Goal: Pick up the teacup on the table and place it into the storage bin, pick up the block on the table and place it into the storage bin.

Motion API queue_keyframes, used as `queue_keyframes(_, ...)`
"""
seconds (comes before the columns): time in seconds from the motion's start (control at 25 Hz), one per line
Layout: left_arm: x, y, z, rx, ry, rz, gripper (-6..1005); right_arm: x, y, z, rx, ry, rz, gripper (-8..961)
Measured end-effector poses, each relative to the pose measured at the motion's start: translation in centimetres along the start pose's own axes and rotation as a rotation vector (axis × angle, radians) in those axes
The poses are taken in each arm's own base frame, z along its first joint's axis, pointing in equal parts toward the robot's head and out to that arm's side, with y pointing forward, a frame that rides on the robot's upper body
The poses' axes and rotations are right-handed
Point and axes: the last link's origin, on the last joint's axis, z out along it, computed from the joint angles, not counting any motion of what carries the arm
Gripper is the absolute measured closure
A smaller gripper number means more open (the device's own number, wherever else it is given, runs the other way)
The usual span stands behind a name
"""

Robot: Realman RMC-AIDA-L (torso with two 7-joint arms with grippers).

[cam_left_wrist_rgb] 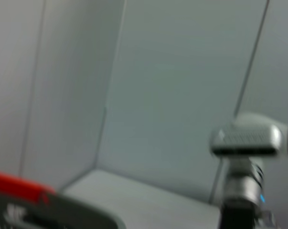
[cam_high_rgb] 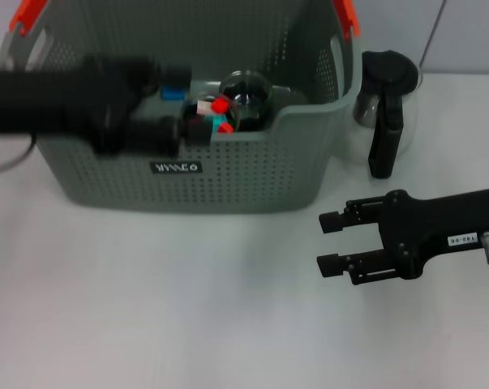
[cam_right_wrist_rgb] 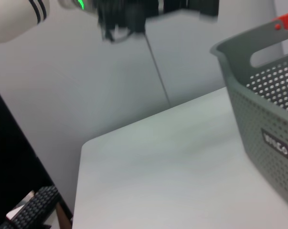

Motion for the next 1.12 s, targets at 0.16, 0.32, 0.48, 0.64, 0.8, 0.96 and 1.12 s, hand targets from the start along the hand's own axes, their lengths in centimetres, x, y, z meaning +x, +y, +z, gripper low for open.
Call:
queue_keyframes(0.16,-3.8,1.2,0.1,-0.002,-0.051,-0.016,121,0.2,0.2,0.6,-0.015,0.023,-0.031,265)
queue_keyframes(0.32,-6.6,1.4,1.0,-0.039,-0.092,-0.055,122,0.9,0.3,0.6,0.002,0.001,-0.096,220)
queue_keyframes(0.48,-8.4,1.1,2.0,-0.048,-0.129,-0.073,122,2.1,0.7,0.5,0.024,-0.047,-0.167,225)
queue_keyframes(0.64,-9.7,0.6,2.8,-0.035,-0.170,-0.103,121,3.2,0.9,0.1,0.060,-0.082,-0.195,227)
queue_keyframes(0.8,-10.9,0.2,3.3,-0.020,-0.197,-0.126,121,3.9,0.7,-0.7,0.102,-0.091,-0.172,227)
queue_keyframes(0.96,-11.2,0.1,3.3,-0.010,-0.200,-0.123,122,4.4,0.4,-0.9,0.136,-0.081,-0.153,227)
queue_keyframes(1.12,-11.5,-0.2,2.8,0.021,-0.209,-0.132,121,4.7,0.3,-0.6,0.140,-0.080,-0.139,227)
